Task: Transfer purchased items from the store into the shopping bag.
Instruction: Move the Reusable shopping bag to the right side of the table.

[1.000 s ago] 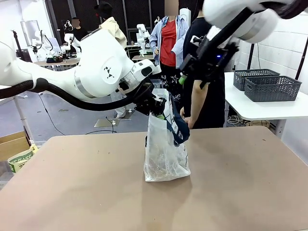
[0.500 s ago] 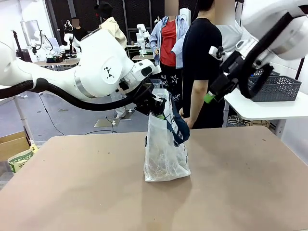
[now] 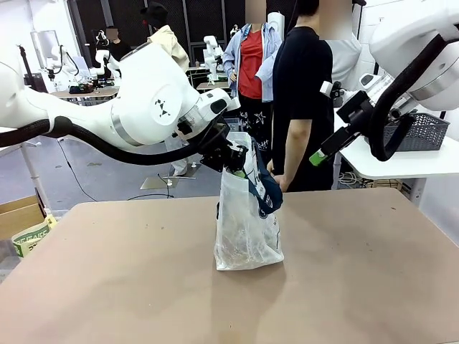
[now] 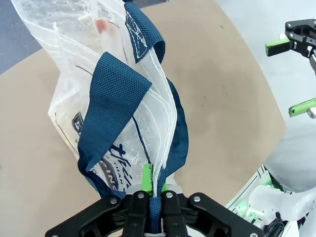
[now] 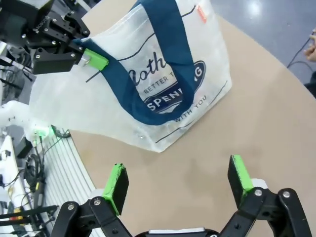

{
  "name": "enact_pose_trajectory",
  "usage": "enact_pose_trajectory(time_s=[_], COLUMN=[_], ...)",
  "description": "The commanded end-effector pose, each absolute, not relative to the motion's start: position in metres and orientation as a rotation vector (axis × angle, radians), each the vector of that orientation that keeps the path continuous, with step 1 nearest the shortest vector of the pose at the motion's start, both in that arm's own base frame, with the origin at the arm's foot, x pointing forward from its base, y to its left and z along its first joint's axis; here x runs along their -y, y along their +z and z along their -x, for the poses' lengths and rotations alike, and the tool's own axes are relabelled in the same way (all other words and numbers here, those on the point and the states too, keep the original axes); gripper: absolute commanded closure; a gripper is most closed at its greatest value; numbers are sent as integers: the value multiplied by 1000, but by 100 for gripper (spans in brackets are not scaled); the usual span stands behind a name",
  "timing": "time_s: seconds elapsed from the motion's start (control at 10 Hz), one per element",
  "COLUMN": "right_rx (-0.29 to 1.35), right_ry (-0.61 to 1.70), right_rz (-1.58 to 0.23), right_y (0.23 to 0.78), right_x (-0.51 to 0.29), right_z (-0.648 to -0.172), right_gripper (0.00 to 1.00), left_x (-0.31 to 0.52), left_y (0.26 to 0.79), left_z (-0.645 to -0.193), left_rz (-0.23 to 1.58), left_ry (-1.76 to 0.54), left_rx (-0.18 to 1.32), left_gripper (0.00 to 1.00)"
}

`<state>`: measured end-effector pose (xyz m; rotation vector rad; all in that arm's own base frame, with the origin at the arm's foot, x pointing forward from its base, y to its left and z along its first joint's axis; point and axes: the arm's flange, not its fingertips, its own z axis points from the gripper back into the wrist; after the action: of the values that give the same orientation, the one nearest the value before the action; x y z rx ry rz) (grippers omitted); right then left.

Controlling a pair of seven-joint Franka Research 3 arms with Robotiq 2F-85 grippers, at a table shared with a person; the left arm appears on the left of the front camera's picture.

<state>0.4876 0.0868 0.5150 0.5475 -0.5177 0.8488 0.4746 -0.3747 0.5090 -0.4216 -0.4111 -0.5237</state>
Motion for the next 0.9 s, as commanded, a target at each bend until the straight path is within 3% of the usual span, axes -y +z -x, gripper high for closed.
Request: enact_pose_trajectory(time_s=[0.0,0.4,0.8], right_rx=[491,491,491], right_ry=[840,840,840], right_rz=[-562,-562,-562], right_y=[521,521,521], right_x=[-88,-88,-88], right_z=[-489,-489,-489], right_gripper=[0,0,0], left_x=[373,375,357], left_y=[511,509,550], left_z=[-475,-475,-496], left_rz=[421,422,156], left_ry=[-522,-524,-592], left_rx=[415,411,369], left_gripper=[100,100,100])
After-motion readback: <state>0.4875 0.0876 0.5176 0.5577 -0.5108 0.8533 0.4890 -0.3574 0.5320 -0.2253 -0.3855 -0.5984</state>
